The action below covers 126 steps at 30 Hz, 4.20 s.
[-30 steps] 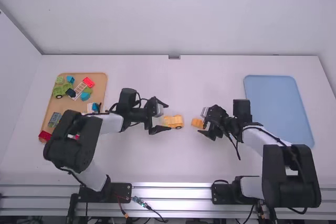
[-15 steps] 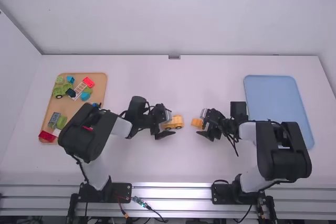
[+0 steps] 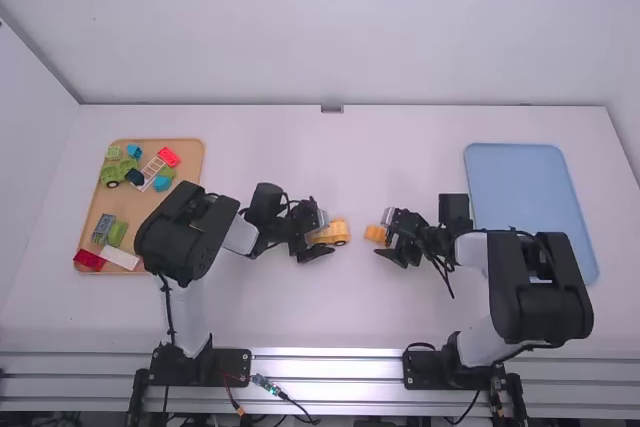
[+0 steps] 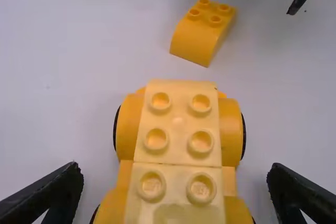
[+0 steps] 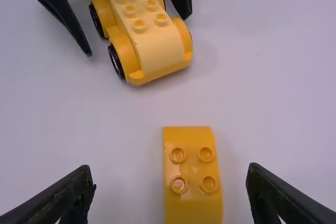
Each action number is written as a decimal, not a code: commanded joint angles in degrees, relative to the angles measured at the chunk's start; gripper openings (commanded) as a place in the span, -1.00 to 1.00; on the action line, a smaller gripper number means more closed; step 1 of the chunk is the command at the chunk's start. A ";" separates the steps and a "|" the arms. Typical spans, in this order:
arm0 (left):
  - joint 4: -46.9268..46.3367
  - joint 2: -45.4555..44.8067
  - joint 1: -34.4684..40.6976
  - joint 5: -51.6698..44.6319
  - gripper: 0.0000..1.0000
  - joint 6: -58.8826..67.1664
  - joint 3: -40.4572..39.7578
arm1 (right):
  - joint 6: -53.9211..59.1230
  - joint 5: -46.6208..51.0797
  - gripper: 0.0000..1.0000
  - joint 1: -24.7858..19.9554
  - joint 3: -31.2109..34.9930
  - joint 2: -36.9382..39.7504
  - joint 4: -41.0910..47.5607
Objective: Assemble lego blocks to make yellow taxi
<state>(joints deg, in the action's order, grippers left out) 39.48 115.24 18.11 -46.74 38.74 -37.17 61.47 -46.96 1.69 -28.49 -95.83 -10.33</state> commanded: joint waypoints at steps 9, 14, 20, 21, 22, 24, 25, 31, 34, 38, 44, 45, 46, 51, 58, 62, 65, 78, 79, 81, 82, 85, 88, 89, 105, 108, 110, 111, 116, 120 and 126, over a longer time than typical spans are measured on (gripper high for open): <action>-0.20 0.62 -0.11 -1.77 0.46 7.34 1.44 | -0.13 -0.17 0.54 -0.15 -0.81 -0.54 0.04; -0.17 0.62 -0.15 -1.66 0.32 10.14 2.23 | -2.32 -0.13 0.56 -0.17 -0.81 -2.13 -2.73; 0.04 0.62 -0.15 -1.68 0.26 10.16 2.64 | -2.95 -0.17 0.57 -0.09 -0.81 -5.15 -6.36; -0.20 0.62 -0.15 -1.77 0.21 11.86 2.80 | -2.91 -0.17 0.57 -0.17 -0.87 -5.67 -6.43; -0.42 0.62 -0.13 -1.90 0.13 12.96 2.86 | -2.91 -0.15 0.54 -0.17 -1.29 -6.02 -6.01; -0.37 0.60 -0.11 -1.88 0.10 13.55 3.13 | -2.93 -0.20 0.51 -0.17 -2.47 -6.81 -5.27; -0.42 0.60 -0.11 -1.90 0.08 13.52 3.13 | -2.95 -0.20 0.50 -0.15 -2.69 -6.96 -5.27; -1.62 0.55 -0.11 -1.90 -0.07 14.70 3.45 | -2.91 -1.70 0.39 -0.15 -4.98 -10.29 -5.25; -4.50 0.55 -0.13 -2.32 -0.07 16.50 2.82 | -1.27 -2.40 0.29 -0.15 -6.34 -11.44 -3.08; -7.87 0.55 -0.26 -2.29 -0.10 16.52 1.31 | 4.04 -2.91 0.11 -0.15 -8.33 -11.62 3.78; -10.78 0.55 -1.33 -5.99 -0.15 19.56 -0.39 | 4.83 -2.75 -0.14 -0.15 -10.25 -11.62 7.76; -10.56 0.55 -1.44 -6.43 -0.14 19.49 -0.37 | 5.05 -2.78 -0.19 -0.15 -10.21 -11.62 7.78; -10.43 0.55 -1.62 -6.38 -0.12 19.51 -0.31 | 5.03 -2.75 -0.22 -0.15 -10.05 -11.62 7.56; -10.58 0.55 -1.29 -6.23 -0.11 21.52 -0.07 | 5.01 -2.75 -0.45 -0.15 -10.12 -11.62 7.63; -10.56 0.55 -1.29 -6.16 -0.17 23.36 0.07 | 5.01 -2.73 -0.06 -0.15 -10.12 -11.62 7.85; -10.54 0.55 -1.29 -6.21 -0.17 23.36 0.07 | 4.98 -2.71 -0.02 -0.11 -10.12 -11.62 7.85; -10.56 0.55 -1.29 -6.16 -0.17 23.34 0.07 | 4.98 -2.69 -0.05 -0.15 -10.12 -11.62 7.87; -10.36 0.55 -1.99 -6.19 -0.20 23.14 0.07 | 3.85 -0.22 -0.04 1.03 -9.27 -11.62 7.39; -10.36 0.55 -1.97 -6.21 -0.20 23.16 0.04 | 3.61 0.20 -0.03 1.20 -9.27 -11.62 7.39; -10.32 0.55 -2.03 -6.38 -0.20 23.16 0.04 | 1.40 2.91 -0.11 2.58 -9.35 -11.62 6.99; -10.34 0.55 -2.10 -6.32 -0.20 23.14 0.04 | 1.33 3.52 -0.17 3.45 -9.44 -11.62 6.67; -10.34 0.55 -1.97 -6.19 -0.21 23.14 0.07 | 1.33 3.39 -0.28 4.46 -9.42 -11.62 6.05; -10.38 0.55 -2.45 -6.27 -0.22 23.14 0.07 | 1.31 3.50 -0.29 4.24 -9.42 -11.62 6.23; -10.38 0.55 -2.43 -6.36 -0.23 23.12 0.07 | 1.33 3.37 -0.29 3.96 -9.42 -11.62 6.34; -10.36 0.55 -2.38 -6.36 -0.26 22.94 0.07 | 1.38 3.56 -0.41 3.54 -9.42 -11.62 7.34; -10.36 0.55 -2.36 -6.23 -0.26 22.94 0.07 | 1.36 3.50 -0.27 2.86 -9.42 -11.62 7.41; -10.36 0.55 -2.38 -6.23 -0.26 22.94 0.07 | 1.40 3.30 -0.13 2.29 -9.38 -11.62 7.65; -10.36 0.55 -2.36 -6.32 -0.26 22.94 0.07 | 1.36 3.34 -0.10 1.97 -9.38 -11.62 7.85; -10.36 0.55 -2.38 -6.23 -0.27 22.94 0.07 | 1.40 3.30 -0.12 1.22 -9.38 -11.62 8.02; -10.36 0.55 -2.38 -6.36 -0.28 22.97 0.07 | 1.42 3.30 -0.43 1.81 -9.38 -11.62 8.00; -10.49 0.55 -2.38 -6.23 -0.31 22.97 0.07 | 1.99 0.35 -0.59 2.01 -9.44 -11.62 7.78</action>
<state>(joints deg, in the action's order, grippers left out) 29.43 114.96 16.34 -54.43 60.71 -37.60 63.37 -44.07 3.64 -37.91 -106.76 -2.74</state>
